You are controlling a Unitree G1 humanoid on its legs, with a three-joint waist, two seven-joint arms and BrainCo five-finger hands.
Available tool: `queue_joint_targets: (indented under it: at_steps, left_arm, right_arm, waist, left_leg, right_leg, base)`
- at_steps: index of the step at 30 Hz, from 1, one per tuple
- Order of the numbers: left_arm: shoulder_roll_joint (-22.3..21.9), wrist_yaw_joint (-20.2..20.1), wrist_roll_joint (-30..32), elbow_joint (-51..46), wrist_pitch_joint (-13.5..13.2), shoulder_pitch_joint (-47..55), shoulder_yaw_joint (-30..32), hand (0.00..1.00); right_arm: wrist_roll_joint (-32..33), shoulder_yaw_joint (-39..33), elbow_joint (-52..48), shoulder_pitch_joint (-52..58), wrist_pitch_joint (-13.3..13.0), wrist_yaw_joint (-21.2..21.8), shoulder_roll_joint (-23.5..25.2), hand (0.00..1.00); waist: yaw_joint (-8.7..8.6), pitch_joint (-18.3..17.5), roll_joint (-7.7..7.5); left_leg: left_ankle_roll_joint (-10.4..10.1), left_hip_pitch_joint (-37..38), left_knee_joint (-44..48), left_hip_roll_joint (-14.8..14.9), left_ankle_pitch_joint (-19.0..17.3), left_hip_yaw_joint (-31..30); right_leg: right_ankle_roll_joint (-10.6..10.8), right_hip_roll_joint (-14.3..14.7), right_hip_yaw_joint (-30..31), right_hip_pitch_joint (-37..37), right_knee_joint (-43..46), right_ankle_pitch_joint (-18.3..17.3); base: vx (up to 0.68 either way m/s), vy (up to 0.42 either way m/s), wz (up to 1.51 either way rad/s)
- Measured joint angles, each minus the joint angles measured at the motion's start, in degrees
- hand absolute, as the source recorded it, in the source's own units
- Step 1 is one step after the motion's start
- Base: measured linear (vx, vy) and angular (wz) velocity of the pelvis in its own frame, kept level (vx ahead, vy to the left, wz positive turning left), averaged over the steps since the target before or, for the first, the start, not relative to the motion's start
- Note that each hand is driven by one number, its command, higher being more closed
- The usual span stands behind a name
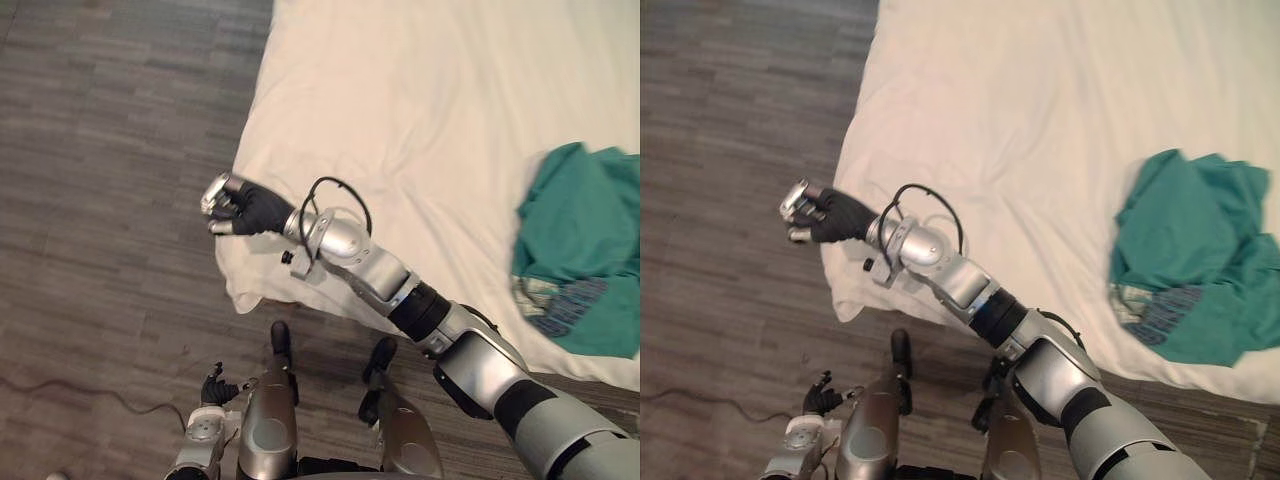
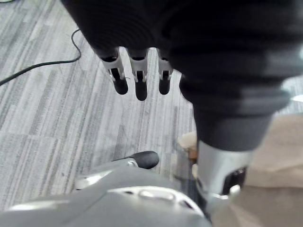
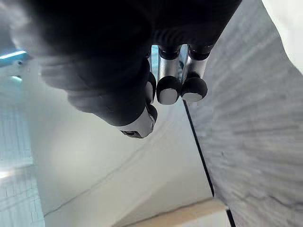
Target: Tidy the bed and pick cloth on bed and put in laundry
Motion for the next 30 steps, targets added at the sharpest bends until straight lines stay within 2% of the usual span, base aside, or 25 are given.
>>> queue_joint_targets:
  at_steps: [3, 6, 9, 11, 12, 14, 17, 19, 21, 23, 24, 26, 28, 30]
  left_arm:
    - [-0.3, 0.05, -0.01, -0.06, -1.17, -1.06, -1.98, 0.0]
    - [-0.17, 0.1, 0.05, -0.67, -1.5, -1.89, -4.1, 0.0]
    - [-0.11, 0.15, -0.01, -0.86, -1.26, -2.72, -7.38, 0.0]
    - [-0.11, 0.15, -0.08, -0.68, -1.57, -2.8, -8.32, 0.0]
    - [-0.19, 0.14, -0.07, 0.11, -2.92, -3.0, -8.37, 0.0]
    - [-0.18, 0.13, -0.08, 0.35, -3.98, -3.01, -8.31, 0.0]
    - [-0.16, 0.11, -0.06, 1.3, -5.74, -3.12, -8.05, 0.0]
    - [-0.12, 0.06, -0.03, 1.55, -5.95, -3.15, -7.05, 0.0]
    - [0.14, 0.07, -0.04, 2.02, -5.58, -3.13, -6.0, 0.0]
    - [1.8, 0.04, 0.05, 3.04, -4.76, -3.11, -5.9, 0.0]
    - [2.07, 0.05, 0.08, 3.23, -4.55, -3.03, -5.89, 0.0]
    - [3.02, 0.05, 0.33, 5.0, -3.53, -2.89, -5.97, 0.0]
    - [2.05, 0.07, 0.74, 6.47, -3.19, -2.87, -6.19, 0.0]
    - [0.46, 0.08, 1.09, 7.86, -3.1, -2.25, -6.72, 0.0]
  right_arm:
    - [-0.28, 1.56, 5.16, 0.02, 1.05, -0.73, 1.03, 1.0]
    - [-2.08, 1.4, 10.45, 0.2, 0.96, -1.6, 1.05, 1.0]
    - [-1.85, 1.14, 18.05, 0.17, -0.88, -0.99, 1.66, 1.0]
    - [-1.22, 1.03, 22.69, 0.12, -2.39, -0.3, 2.13, 1.0]
    - [-0.8, 1.02, 26.28, 0.25, -4.06, 1.3, 2.14, 1.0]
    - [0.66, 0.95, 27.78, 0.96, -5.27, 2.84, 2.02, 1.0]
    - [3.19, 0.96, 29.8, 4.65, -6.48, 7.63, 1.82, 1.0]
    - [3.19, 3.41, 29.88, 11.92, -6.46, 10.79, 0.5, 1.0]
    - [2.19, 6.87, 28.33, 18.03, -6.46, 12.24, -0.16, 1.0]
    - [2.32, 12.07, 20.71, 26.45, -6.53, 14.36, -1.17, 1.0]
    - [2.5, 13.37, 18.35, 27.81, -6.64, 14.92, -1.3, 1.0]
    - [4.68, 18.0, 6.89, 31.05, -7.99, 16.86, -1.52, 1.0]
    - [8.35, 19.18, -4.63, 32.61, -9.11, 18.05, -1.34, 1.0]
    - [12.71, 18.52, -14.41, 32.54, -9.69, 18.45, -0.86, 1.0]
  waist:
    - [1.03, 0.96, 1.85]
    - [1.67, 1.65, 3.25]
    - [2.25, 2.6, 5.53]
    - [2.23, 2.51, 6.16]
    - [2.1, 2.55, 6.47]
    - [2.01, 2.55, 6.47]
    - [1.61, 2.55, 6.35]
    - [0.6, 2.55, 5.52]
    - [-0.74, 1.83, 3.94]
    - [-2.34, -0.31, 0.63]
    - [-2.73, -0.89, -0.18]
    - [-3.64, -4.99, -2.96]
    - [-4.01, -8.76, -3.89]
    - [-4.95, -13.04, -4.08]
  left_leg:
    - [0.41, -3.32, 0.11, -0.59, 0.71, -1.32]
    - [0.84, -6.35, 0.11, -1.23, 1.56, -2.63]
    - [1.39, -7.96, 0.13, -1.96, 2.11, -2.98]
    - [1.52, -8.07, 0.13, -2.21, 2.2, -2.85]
    - [1.66, -8.06, 0.21, -2.33, 2.3, -2.91]
    - [1.71, -8.04, 0.22, -2.38, 2.35, -2.93]
    - [1.76, -7.17, 0.13, -2.53, 2.43, -2.66]
    - [1.79, -4.29, -0.12, -2.56, 2.35, -1.56]
    - [1.74, -2.09, -0.55, -2.52, 2.29, -0.92]
    - [1.57, 1.02, -1.49, -2.09, 2.18, 0.77]
    - [1.32, 2.01, -1.82, -1.84, 1.95, 1.44]
    - [0.27, 4.35, -2.07, -0.99, 0.43, 4.09]
    - [-0.25, 6.96, -3.17, -0.88, -0.29, 5.66]
    - [-0.53, 8.71, -4.73, -0.94, -0.1, 6.26]
  right_leg:
    - [0.05, -0.67, -1.29, -2.72, 0.89, -0.05]
    - [0.05, -1.23, -2.39, -4.93, 1.12, -0.05]
    - [0.29, -2.15, -2.57, -6.79, 2.21, -0.23]
    - [0.36, -2.48, -2.43, -7.21, 2.67, -0.28]
    - [0.46, -2.71, -2.45, -7.25, 2.99, -0.34]
    - [0.46, -2.76, -2.45, -7.24, 3.0, -0.34]
    - [0.72, -2.93, -2.01, -6.59, 2.96, -0.19]
    - [0.77, -2.97, -1.08, -4.35, 2.78, -0.12]
    - [0.98, -2.73, 0.01, -2.66, 2.28, 0.03]
    - [1.04, -2.07, 2.15, -1.12, 1.5, 0.51]
    - [1.0, -1.81, 2.91, -0.79, 1.32, 0.54]
    - [0.92, -0.86, 5.28, -0.17, 0.3, 0.68]
    - [0.96, -0.46, 6.63, 1.3, -0.88, 0.7]
    - [0.99, -0.27, 6.92, 2.17, -1.16, 0.73]
  base:
    - [-0.02, 0.036, 0.26]
    - [-0.02, 0.039, 0.29]
    - [-0.02, 0.05, 0.08]
    - [-0.02, 0.044, 0.0]
    - [-0.03, 0.043, 0.0]
    - [-0.02, 0.019, 0.01]
    - [0.0, 0.008, -0.04]
    - [0.02, 0.019, -0.21]
    - [0.03, 0.002, -0.3]
    - [0.02, -0.013, -0.51]
    - [-0.01, -0.014, -0.63]
    - [-0.01, -0.013, -0.68]
    - [0.02, -0.012, -0.48]
    - [0.04, -0.005, -0.21]
